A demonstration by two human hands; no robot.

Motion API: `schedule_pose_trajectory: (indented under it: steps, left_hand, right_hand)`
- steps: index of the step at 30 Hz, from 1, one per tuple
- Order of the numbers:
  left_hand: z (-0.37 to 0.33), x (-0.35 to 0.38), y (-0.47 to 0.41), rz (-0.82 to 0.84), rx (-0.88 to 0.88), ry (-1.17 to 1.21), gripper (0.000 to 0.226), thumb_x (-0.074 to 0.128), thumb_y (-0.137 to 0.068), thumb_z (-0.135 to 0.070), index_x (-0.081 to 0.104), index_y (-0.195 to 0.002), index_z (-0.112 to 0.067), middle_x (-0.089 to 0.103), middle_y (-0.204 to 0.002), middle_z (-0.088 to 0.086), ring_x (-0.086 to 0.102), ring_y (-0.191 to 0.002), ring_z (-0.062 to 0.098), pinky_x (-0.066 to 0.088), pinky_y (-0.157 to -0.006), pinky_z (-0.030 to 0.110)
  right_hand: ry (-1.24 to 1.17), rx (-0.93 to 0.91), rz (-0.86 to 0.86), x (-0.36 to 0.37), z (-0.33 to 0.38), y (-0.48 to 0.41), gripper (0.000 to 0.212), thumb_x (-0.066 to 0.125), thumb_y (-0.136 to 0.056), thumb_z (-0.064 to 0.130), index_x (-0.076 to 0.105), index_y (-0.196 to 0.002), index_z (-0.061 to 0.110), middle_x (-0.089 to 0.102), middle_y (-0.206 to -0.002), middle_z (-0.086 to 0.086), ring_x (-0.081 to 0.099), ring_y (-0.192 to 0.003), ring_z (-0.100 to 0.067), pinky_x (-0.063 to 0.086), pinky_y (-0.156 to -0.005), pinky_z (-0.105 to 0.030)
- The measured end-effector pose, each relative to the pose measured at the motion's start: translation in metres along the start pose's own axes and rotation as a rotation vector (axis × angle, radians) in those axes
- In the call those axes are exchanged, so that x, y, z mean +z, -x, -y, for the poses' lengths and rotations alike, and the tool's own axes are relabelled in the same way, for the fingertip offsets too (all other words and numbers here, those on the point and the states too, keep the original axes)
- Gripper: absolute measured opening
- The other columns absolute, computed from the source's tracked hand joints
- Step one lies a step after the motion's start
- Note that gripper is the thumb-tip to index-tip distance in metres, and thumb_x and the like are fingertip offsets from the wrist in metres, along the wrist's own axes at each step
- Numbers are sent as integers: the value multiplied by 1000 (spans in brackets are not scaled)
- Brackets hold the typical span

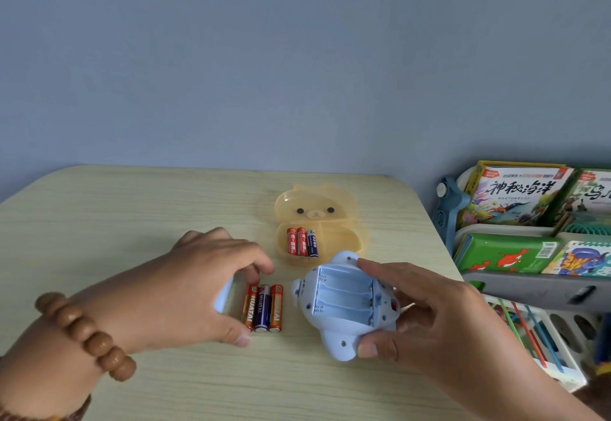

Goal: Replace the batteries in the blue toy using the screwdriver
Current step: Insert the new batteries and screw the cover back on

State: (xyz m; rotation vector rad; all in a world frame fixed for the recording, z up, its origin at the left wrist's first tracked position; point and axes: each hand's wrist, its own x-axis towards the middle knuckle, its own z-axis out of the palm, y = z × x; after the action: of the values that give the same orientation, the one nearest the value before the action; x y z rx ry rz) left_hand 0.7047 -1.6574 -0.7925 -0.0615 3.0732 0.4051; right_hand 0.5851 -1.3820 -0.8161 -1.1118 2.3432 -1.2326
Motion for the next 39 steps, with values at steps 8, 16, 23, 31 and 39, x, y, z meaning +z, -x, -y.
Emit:
schedule_pose_trajectory:
  steps: [8,16,23,31,39]
  left_hand:
    - [-5,-27,5,-288,74,316,35,86,-65,-37,72,-95,-46,62,-113,-18,70,-91,8,56,-82,25]
    - [-59,-13,-24,-414,218,533,20,83,-77,-4,74,-86,-20,64,-105,-9,71,-86,17,58,-81,30]
    - [-77,-1,-35,-449,245,459,35,87,-69,-5,68,-92,-23,71,-86,-15,71,-83,3,56,-77,18]
    - [-75,8,-35,-481,309,294,26,88,-71,-10,77,-93,-20,75,-89,-12,69,-83,3,54,-71,24]
    - [-76,20,-43,-507,413,151,19,77,-84,-17,80,-103,-18,65,-86,-4,56,-82,14,48,-69,24]
  right_hand:
    - [7,14,-5,0,2,2,77,95,-51,40,64,-120,53,67,-113,27,69,-76,-9,57,-74,-20]
    - [-3,26,-8,1,6,1,77,96,-51,36,65,-120,51,68,-112,26,71,-74,-7,56,-75,-19]
    - [-17,19,-4,0,10,1,76,96,-54,31,64,-119,51,68,-108,28,69,-70,-4,54,-69,-13]
    - [0,35,1,-1,9,1,75,96,-56,31,66,-123,46,71,-104,23,70,-71,-6,53,-69,-13]
    - [24,41,7,-3,18,0,57,95,-57,26,70,-102,49,69,-91,26,66,-67,-2,48,-60,-7]
